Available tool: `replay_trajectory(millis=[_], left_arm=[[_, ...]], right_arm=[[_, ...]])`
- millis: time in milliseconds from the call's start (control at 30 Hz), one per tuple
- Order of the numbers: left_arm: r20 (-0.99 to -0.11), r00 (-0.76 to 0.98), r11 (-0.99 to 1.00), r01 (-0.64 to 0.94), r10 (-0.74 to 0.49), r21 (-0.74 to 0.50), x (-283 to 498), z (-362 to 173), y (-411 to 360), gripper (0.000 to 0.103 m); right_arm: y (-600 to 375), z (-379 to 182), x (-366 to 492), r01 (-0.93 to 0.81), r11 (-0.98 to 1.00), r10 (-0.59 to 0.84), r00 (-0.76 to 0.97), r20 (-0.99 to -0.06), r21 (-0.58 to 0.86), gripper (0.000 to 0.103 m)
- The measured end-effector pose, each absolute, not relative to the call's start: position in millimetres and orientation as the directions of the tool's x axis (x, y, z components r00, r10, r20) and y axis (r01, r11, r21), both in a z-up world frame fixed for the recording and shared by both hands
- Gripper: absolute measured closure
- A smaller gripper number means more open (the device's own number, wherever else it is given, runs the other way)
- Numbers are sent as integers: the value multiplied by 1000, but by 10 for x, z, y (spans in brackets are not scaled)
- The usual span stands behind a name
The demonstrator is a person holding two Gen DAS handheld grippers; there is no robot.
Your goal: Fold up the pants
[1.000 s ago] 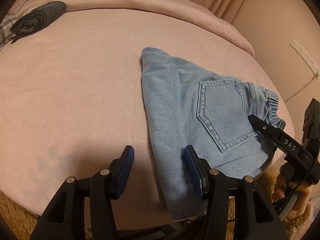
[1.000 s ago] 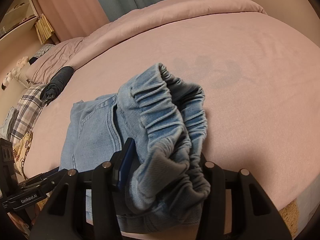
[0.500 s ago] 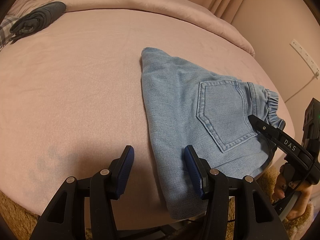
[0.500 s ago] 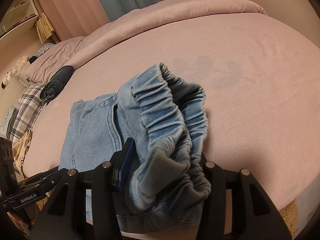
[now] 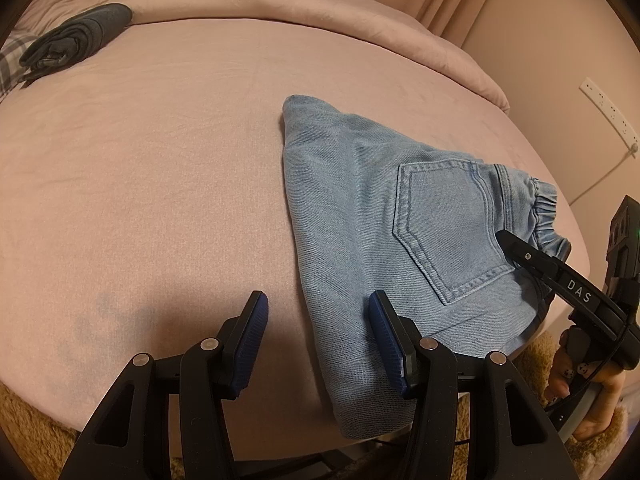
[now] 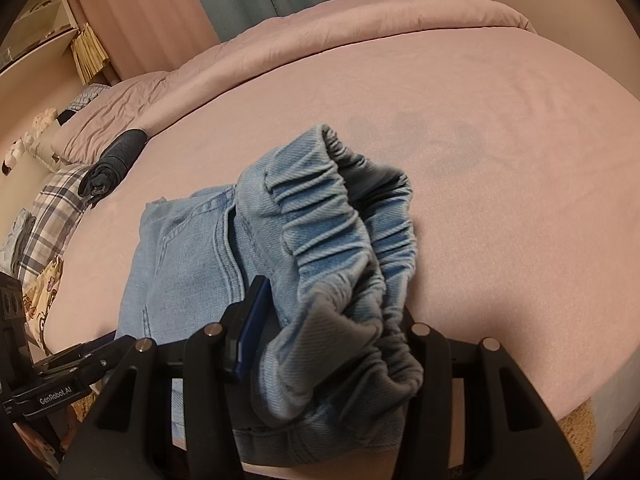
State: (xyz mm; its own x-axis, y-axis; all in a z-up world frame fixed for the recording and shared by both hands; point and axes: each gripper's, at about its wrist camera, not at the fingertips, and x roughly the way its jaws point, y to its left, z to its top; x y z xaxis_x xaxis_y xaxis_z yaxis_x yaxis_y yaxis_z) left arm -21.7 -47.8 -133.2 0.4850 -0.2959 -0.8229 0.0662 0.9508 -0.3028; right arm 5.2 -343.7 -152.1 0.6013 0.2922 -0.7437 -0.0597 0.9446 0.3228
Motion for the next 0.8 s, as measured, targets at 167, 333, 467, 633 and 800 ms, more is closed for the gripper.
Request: replay_trajectory(millis=[167,333,467,633,800], left_arm=[[-823,484,950,65,-297,-305,-214,-1331,-482,49],[-823,485,950,65,-297,-304,-213,-1331,-481,49],[-823,485,951,66,-296,-304,-211,-1329,-482,49],[-822,486,950,66,-298,-305,-206,-1331,-480,49],[-822,489,952,63,-292,-300,-211,-1328,-484,49]], right_arm=[[-3444,-1520,70,-61,947,289,599,-747,317,55],[-3426,-1510,80,-62,951,279,597,-752,303,55],[-3411,-1496,68,-61,953,273,594,-757,296,54],[-3399,-1482,60,-61,957,263,591,-763,282,53],[-3394,-1467,47,-62,960,257,587,-768,274,53]])
